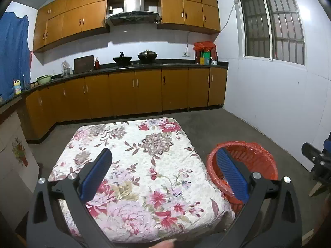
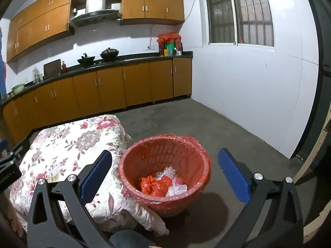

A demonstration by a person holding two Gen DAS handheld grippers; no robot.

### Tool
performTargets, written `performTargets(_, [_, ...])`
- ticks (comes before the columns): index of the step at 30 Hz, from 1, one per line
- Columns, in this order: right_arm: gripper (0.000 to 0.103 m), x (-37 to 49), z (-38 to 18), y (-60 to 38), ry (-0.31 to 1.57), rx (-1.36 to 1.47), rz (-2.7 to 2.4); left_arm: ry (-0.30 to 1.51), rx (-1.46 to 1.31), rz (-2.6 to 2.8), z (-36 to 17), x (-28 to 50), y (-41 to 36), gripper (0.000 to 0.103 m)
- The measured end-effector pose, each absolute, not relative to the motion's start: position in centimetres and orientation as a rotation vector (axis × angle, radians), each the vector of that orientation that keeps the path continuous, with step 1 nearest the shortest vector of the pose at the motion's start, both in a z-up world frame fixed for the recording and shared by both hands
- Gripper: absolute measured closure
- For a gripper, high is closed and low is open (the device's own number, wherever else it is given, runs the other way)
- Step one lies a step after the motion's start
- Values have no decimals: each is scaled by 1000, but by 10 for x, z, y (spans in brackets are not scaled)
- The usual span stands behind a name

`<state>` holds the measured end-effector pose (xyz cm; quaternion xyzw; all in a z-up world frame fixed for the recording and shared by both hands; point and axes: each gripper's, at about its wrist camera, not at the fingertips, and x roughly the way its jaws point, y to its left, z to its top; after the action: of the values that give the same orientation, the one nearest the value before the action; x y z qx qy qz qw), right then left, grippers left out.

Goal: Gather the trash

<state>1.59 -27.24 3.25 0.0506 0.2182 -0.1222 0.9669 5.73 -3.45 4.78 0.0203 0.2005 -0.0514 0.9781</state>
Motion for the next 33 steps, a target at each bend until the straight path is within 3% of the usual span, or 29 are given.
performTargets(33, [2,-24,10,-224,398,35,-255,365,16,-40,25,-5,-12,4])
